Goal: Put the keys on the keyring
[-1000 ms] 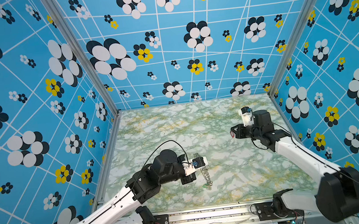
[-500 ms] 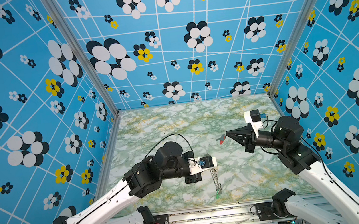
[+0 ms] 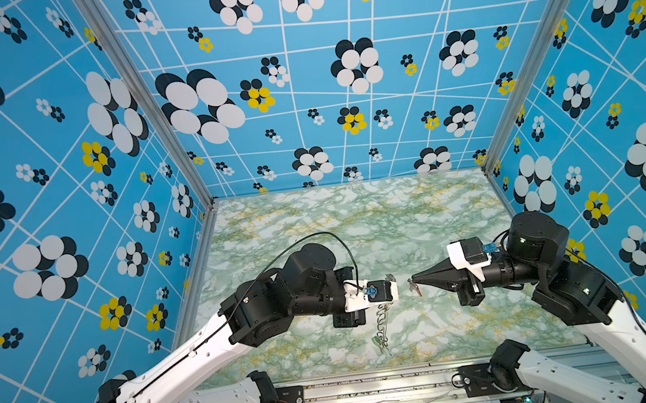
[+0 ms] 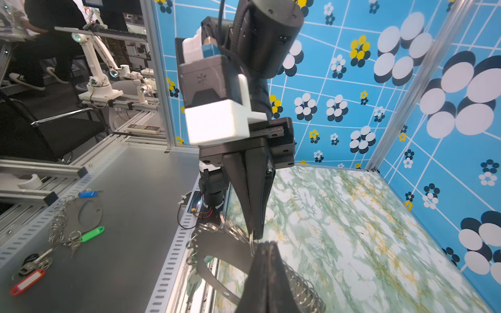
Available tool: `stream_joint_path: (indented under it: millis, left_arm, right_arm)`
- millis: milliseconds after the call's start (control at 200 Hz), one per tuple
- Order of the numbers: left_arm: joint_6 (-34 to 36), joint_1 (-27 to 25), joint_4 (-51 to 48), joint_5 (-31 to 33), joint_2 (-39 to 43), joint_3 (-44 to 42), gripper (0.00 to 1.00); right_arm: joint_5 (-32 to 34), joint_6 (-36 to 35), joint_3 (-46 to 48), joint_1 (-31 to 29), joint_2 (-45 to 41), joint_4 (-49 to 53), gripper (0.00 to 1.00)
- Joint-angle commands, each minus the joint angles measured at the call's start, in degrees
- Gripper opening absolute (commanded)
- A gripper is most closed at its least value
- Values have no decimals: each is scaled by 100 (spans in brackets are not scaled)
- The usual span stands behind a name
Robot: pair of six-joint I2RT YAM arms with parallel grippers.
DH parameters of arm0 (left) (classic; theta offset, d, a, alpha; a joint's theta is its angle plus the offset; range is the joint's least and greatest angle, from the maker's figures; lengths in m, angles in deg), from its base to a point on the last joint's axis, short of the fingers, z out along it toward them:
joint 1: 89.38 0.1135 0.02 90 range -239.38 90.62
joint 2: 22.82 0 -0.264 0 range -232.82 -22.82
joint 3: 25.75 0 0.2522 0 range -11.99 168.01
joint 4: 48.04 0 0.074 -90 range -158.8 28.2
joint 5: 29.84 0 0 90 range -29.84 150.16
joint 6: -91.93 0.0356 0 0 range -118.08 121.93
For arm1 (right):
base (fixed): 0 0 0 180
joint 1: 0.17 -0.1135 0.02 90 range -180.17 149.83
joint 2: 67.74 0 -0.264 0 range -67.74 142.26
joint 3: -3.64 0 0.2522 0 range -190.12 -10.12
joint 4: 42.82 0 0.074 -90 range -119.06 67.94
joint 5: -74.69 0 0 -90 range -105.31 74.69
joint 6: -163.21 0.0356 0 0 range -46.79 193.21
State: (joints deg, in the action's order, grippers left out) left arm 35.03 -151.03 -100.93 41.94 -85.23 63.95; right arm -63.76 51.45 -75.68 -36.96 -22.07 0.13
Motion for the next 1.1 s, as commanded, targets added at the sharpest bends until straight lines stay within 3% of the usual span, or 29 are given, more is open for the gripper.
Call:
stream_joint_path:
  millis: [0, 130, 250, 675, 905, 1095]
  left_arm:
    - [207, -131, 15, 95, -53, 181, 0]
    - [443, -361, 405, 642, 30, -41, 0]
    - [686, -509, 846, 1091, 125, -212, 0]
    - [1099, -907, 1407, 1971, -47, -268, 0]
    - [1133, -954, 1432, 1992, -136, -242, 0]
    - [1041, -954, 1436, 1896, -150, -222, 0]
  right_arm:
    - [169, -519, -293, -103, 93, 762, 0]
    - [458, -421, -37, -213, -124, 307, 0]
    - [494, -650, -34, -319, -50, 553, 0]
    - [1976, -1442, 172, -976, -219, 707, 0]
    - [2406, -1676, 123, -977, -403, 563, 0]
    - [2266, -1734, 104, -978, -323, 596, 0]
